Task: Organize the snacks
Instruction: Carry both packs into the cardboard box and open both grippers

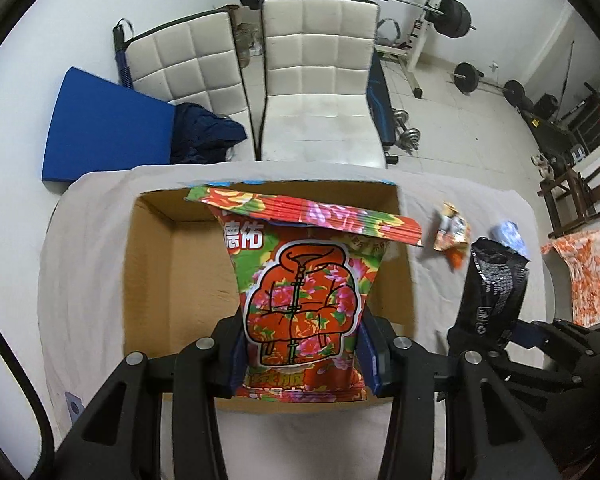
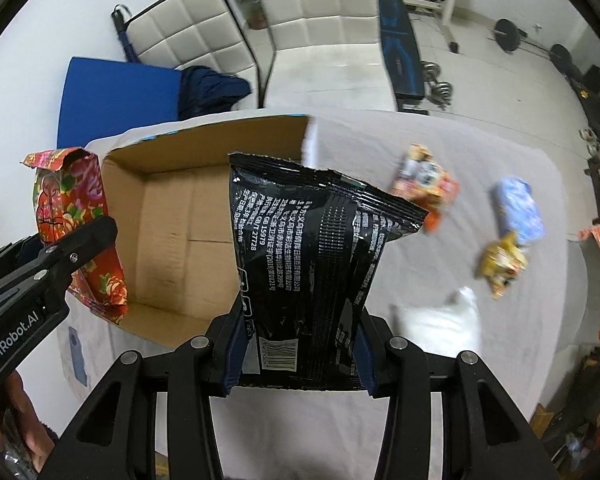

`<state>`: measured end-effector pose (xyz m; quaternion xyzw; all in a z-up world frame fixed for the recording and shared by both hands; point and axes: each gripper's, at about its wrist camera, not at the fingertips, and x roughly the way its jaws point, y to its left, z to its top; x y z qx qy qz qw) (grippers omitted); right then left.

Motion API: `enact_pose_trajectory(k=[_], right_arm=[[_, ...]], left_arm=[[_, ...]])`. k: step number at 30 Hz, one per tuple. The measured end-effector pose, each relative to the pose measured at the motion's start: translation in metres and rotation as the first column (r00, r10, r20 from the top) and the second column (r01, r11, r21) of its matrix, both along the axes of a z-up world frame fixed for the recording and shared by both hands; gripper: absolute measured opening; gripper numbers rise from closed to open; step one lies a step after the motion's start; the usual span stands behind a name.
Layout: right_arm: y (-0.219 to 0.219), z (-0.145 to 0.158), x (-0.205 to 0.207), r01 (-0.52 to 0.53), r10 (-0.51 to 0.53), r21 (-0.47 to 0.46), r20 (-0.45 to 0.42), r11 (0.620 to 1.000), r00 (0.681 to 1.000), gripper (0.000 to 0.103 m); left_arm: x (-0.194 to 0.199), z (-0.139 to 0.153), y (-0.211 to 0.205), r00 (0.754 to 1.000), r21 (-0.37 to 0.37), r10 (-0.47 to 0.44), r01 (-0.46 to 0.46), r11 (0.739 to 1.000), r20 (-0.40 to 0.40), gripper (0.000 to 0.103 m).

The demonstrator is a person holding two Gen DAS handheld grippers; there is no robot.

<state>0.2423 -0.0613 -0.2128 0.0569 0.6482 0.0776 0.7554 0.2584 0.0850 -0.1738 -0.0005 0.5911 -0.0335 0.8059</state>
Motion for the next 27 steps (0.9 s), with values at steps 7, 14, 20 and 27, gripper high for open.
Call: enact_pose_trajectory(k=[7, 14, 20, 27], right_arm=[[0.052, -0.047, 0.043, -0.046, 0.047, 0.023, -0.044, 0.999, 0.998, 0.048], [0.075, -0.098, 0.087, -0.071, 0.070, -0.003, -0.110, 0.997, 0.991, 0.048], [0.084, -0.132, 0.110, -0.079, 0.070, -0.051, -0.151, 0.996, 0.986, 0.048], [0.095, -0.159, 0.123, -0.107, 0.091, -0.066, -0.205, 0.992, 0.974, 0.050]], left_arm=[[0.035, -0.036, 0.059, 0.996, -0.108, 0.043, -0.052, 0.993, -0.084, 0.042], [0.072, -0.091, 0.092, 0.980, -0.209, 0.050, -0.091, 0.974, -0.194, 0.042], [0.093, -0.136, 0.089, 0.957, -0.275, 0.014, -0.098, 0.956, -0.289, 0.042], [0.105, -0.164, 0.074, 0.939, -0.304, -0.041, -0.069, 0.950, -0.342, 0.043]])
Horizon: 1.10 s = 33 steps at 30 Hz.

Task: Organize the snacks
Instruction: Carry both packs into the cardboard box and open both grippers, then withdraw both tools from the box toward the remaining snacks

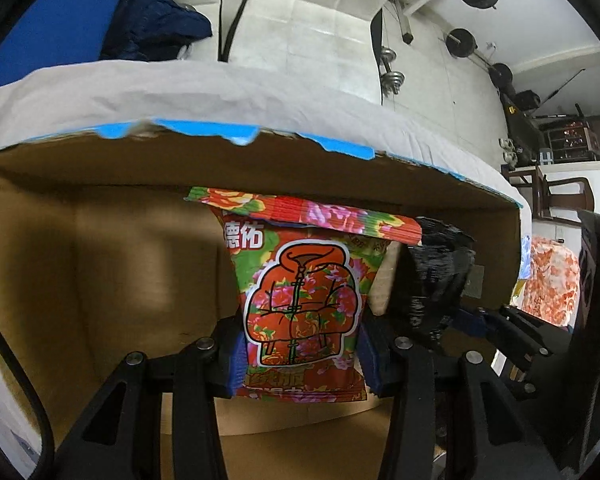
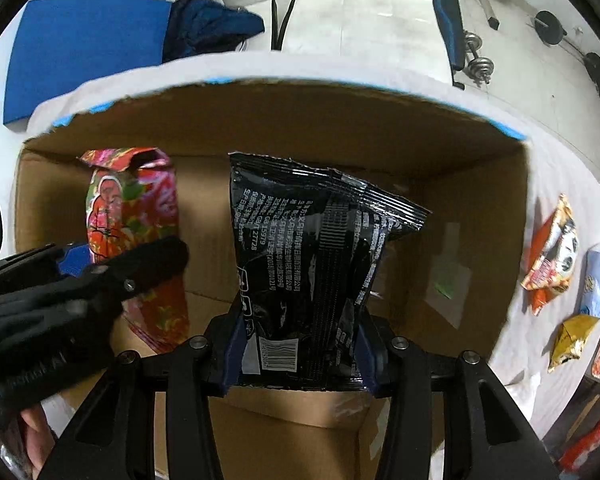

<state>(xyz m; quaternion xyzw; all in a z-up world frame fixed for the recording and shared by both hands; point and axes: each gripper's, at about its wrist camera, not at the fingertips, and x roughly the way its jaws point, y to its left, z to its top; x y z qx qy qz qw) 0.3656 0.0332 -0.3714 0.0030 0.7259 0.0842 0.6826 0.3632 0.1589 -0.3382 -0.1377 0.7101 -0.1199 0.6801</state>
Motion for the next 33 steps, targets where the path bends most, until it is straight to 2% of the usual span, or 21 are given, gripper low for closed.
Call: enact_pose_trajectory(k=[7, 10, 11, 12, 13, 16, 17, 18, 19, 22, 27, 33], right_arm=[[0.005, -0.016, 0.003, 0.003, -0.003, -0.032, -0.019, 0.999, 1.000, 0.053], [0.005, -0.017, 0.003, 0.002, -0.002, -0.042, -0.007, 0.999, 1.000, 0.058], [0.005, -0.016, 0.002, 0.004, -0.004, -0.034, -0.008, 0.999, 1.000, 0.059], [0.004, -0.015, -0.001, 0.005, -0.005, -0.032, -0.007, 0.999, 1.000, 0.062], [0.002, -0.010, -0.003, 0.004, -0.004, -0.029, -0.005, 1.000, 1.000, 0.064], [0.005, -0.002, -0.011, 0.004, -0.004, -0.010, 0.000, 1.000, 1.000, 0.075], [0.007, 0.002, -0.015, 0.005, -0.005, -0.012, 0.005, 1.000, 1.000, 0.085], [0.009, 0.007, -0.019, 0.006, -0.006, -0.021, 0.015, 1.000, 1.000, 0.099], [0.010, 0.013, -0.023, 0.012, -0.011, -0.029, 0.026, 1.000, 1.000, 0.103], [0.007, 0.024, -0.035, 0.038, -0.038, -0.020, 0.043, 0.999, 0.998, 0.103], [0.003, 0.045, -0.053, 0.074, -0.071, -0.031, 0.097, 0.997, 0.993, 0.103], [-0.002, 0.069, -0.078, 0.108, -0.099, -0.041, 0.172, 0.993, 0.980, 0.103]], left_arm=[[0.003, -0.016, -0.002, 0.999, -0.008, 0.005, -0.006, 1.000, -0.039, 0.043], [-0.002, -0.010, -0.008, 0.999, 0.044, -0.035, 0.036, 0.998, -0.023, 0.052], [-0.003, -0.007, -0.011, 0.999, 0.072, -0.052, 0.053, 0.996, -0.009, 0.058], [-0.005, -0.004, -0.013, 0.998, 0.094, -0.068, 0.067, 0.993, 0.005, 0.069], [-0.005, -0.002, -0.014, 0.997, 0.108, -0.077, 0.076, 0.991, 0.012, 0.073], [-0.013, 0.005, -0.015, 0.997, 0.120, -0.074, 0.071, 0.990, 0.015, 0.076], [-0.017, 0.007, -0.013, 0.998, 0.110, -0.062, 0.060, 0.992, 0.018, 0.080], [-0.020, 0.009, -0.011, 0.998, 0.102, -0.053, 0.051, 0.993, 0.021, 0.085], [-0.024, 0.012, -0.008, 0.999, 0.100, -0.042, 0.039, 0.994, 0.030, 0.086], [-0.036, 0.029, 0.000, 0.995, 0.126, -0.025, 0.013, 0.992, 0.094, 0.094], [-0.056, 0.058, 0.017, 0.978, 0.202, -0.001, -0.041, 0.978, 0.207, 0.094], [-0.083, 0.091, 0.036, 0.955, 0.262, 0.018, -0.100, 0.960, 0.297, 0.094]])
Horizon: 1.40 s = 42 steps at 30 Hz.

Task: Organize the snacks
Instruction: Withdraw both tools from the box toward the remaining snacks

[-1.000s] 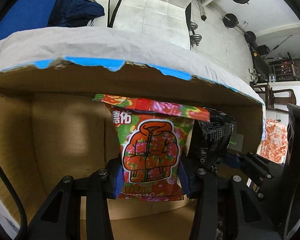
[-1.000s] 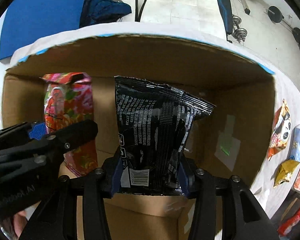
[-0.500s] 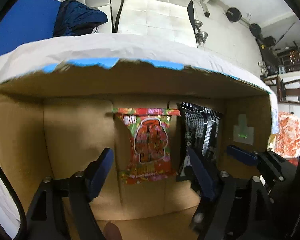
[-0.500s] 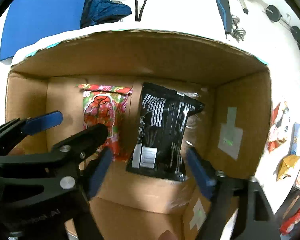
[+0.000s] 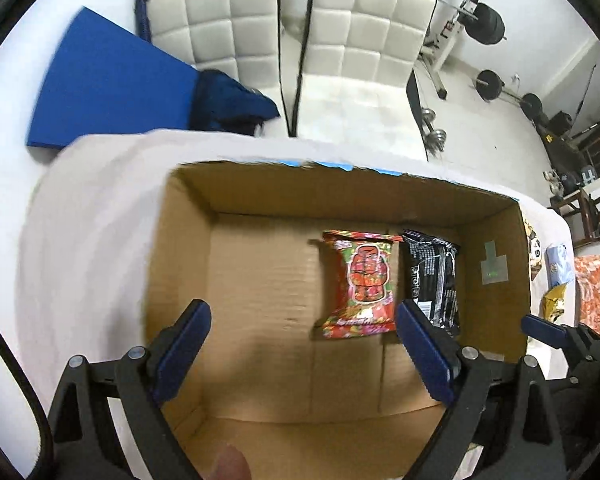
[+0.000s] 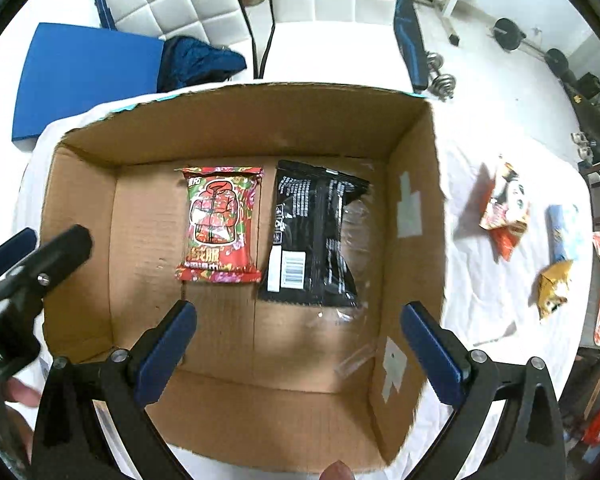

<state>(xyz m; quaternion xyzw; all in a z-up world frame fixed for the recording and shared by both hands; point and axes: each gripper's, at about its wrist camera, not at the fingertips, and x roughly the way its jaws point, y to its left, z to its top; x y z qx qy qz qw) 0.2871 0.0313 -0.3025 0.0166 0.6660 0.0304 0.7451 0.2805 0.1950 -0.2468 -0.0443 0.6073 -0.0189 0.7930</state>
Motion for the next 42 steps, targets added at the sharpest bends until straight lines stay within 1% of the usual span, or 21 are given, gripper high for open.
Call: enact_pose_trajectory(k=[3, 5, 9, 15, 20, 27, 30, 33, 35, 37, 39, 40, 41, 42], right_arm=[[0.001, 0.011, -0.014, 0.010, -0.011, 0.007, 0.029, 1.000, 1.000, 0.103], [0.000, 0.019, -0.025, 0.012, -0.012, 0.011, 0.045, 1.000, 0.999, 0.103], [-0.004, 0.040, -0.047, 0.011, -0.011, 0.005, 0.088, 1.000, 0.996, 0.103], [-0.011, 0.066, -0.071, 0.000, 0.001, -0.005, 0.141, 1.000, 0.990, 0.103], [-0.016, 0.083, -0.089, -0.012, 0.009, 0.018, 0.158, 1.000, 0.987, 0.103], [-0.023, 0.097, -0.107, -0.035, 0.024, 0.059, 0.167, 0.998, 0.986, 0.103], [-0.037, 0.103, -0.113, -0.029, 0.016, 0.075, 0.166, 0.997, 0.986, 0.103], [-0.072, 0.107, -0.123, 0.004, -0.017, 0.075, 0.163, 0.997, 0.986, 0.103], [-0.111, 0.108, -0.132, 0.058, -0.068, 0.066, 0.156, 0.996, 0.985, 0.103], [-0.147, 0.107, -0.141, 0.114, -0.120, 0.049, 0.152, 0.992, 0.981, 0.103], [-0.196, 0.101, -0.152, 0.197, -0.199, 0.030, 0.135, 0.980, 0.971, 0.103], [-0.219, 0.097, -0.156, 0.233, -0.234, 0.023, 0.124, 0.972, 0.964, 0.103], [-0.237, 0.094, -0.160, 0.265, -0.265, 0.018, 0.114, 0.964, 0.957, 0.103], [-0.258, 0.089, -0.164, 0.299, -0.298, 0.009, 0.104, 0.954, 0.949, 0.103]], left_arm=[[-0.014, 0.015, 0.005, 1.000, 0.029, 0.006, -0.007, 1.000, 0.030, 0.094], [-0.020, 0.021, 0.007, 0.999, 0.024, 0.018, -0.019, 1.000, 0.041, 0.094], [-0.036, 0.036, 0.005, 0.997, 0.035, 0.044, -0.047, 0.998, 0.071, 0.094], [-0.066, 0.054, -0.002, 0.992, 0.077, 0.045, -0.054, 0.996, 0.115, 0.094], [-0.082, 0.066, -0.007, 0.990, 0.079, 0.057, -0.068, 0.995, 0.129, 0.094], [-0.101, 0.080, -0.018, 0.988, 0.098, 0.053, -0.068, 0.993, 0.144, 0.094], [-0.107, 0.088, -0.029, 0.987, 0.094, 0.047, -0.062, 0.994, 0.153, 0.094], [-0.107, 0.093, -0.049, 0.990, 0.079, 0.028, -0.039, 0.996, 0.138, 0.094], [-0.109, 0.095, -0.069, 0.992, 0.054, 0.008, -0.015, 0.998, 0.124, 0.094], [-0.109, 0.094, -0.097, 0.994, 0.022, -0.026, 0.024, 0.999, 0.103, 0.094], [-0.108, 0.086, -0.134, 0.995, -0.023, -0.076, 0.077, 0.997, 0.065, 0.094], [-0.107, 0.083, -0.151, 0.994, -0.046, -0.098, 0.100, 0.994, 0.047, 0.094], [-0.105, 0.075, -0.178, 0.990, -0.088, -0.138, 0.139, 0.986, 0.013, 0.094], [-0.104, 0.069, -0.196, 0.986, -0.114, -0.168, 0.165, 0.980, -0.014, 0.094]])
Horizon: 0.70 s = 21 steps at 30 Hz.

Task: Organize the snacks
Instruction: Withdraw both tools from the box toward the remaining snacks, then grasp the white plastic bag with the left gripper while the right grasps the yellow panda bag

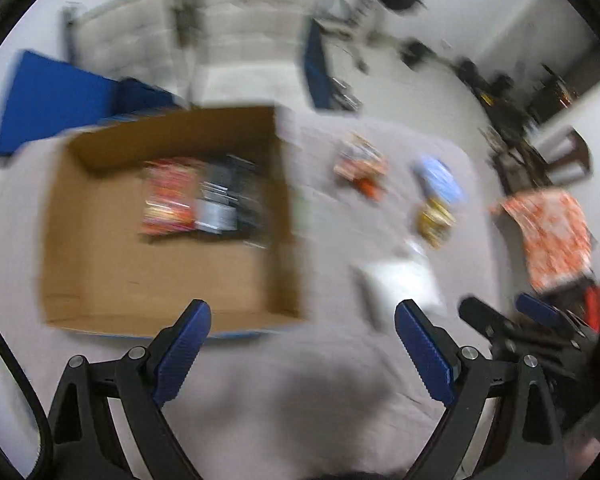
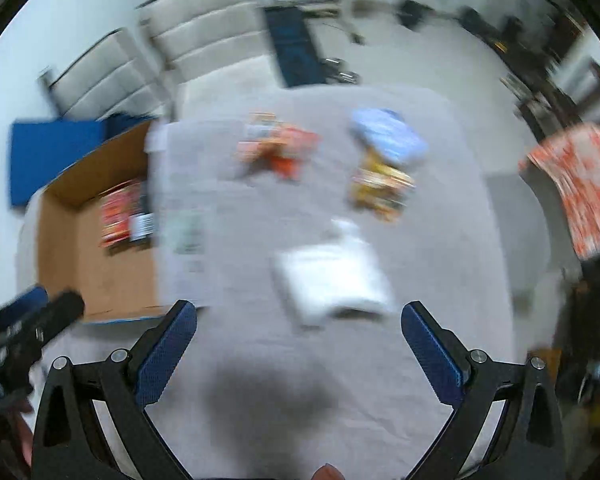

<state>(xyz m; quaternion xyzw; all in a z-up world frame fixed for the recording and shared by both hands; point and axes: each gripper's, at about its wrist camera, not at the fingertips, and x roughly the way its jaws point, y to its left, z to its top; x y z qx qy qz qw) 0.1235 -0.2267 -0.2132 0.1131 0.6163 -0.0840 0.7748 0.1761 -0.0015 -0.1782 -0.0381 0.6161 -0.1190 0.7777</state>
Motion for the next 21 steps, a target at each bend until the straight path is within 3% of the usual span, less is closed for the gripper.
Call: enact_pose_trajectory(k=[2, 8, 14, 18, 21], right_arm=[[-0.045, -0.013, -0.009, 0.076, -0.076, -0.006, -0.029, 0.997, 0.997, 0.103], [-0.131, -0.052, -0.021, 0.182, -0.181, 0.004, -0.102, 0.983, 0.978, 0.103], [-0.162, -0.081, -0.024, 0.196, -0.192, 0.015, -0.146, 0.981, 0.971, 0.103], [-0.172, -0.098, -0.019, 0.195, -0.187, 0.032, -0.167, 0.980, 0.968, 0.103], [-0.177, -0.107, -0.012, 0.189, -0.179, 0.043, -0.171, 0.981, 0.969, 0.103]], left_arm=[[0.004, -0.018, -0.046, 0.995, -0.035, -0.073, 0.070, 0.997, -0.067, 0.094], [0.013, -0.084, -0.145, 0.954, -0.022, -0.195, 0.195, 0.981, -0.229, 0.094], [0.025, -0.147, -0.190, 0.902, -0.079, -0.166, 0.146, 0.986, -0.398, 0.093], [0.029, -0.171, -0.201, 0.886, -0.076, -0.116, 0.092, 0.993, -0.449, 0.093], [0.030, -0.182, -0.210, 0.888, -0.021, -0.082, 0.081, 0.996, -0.452, 0.094]])
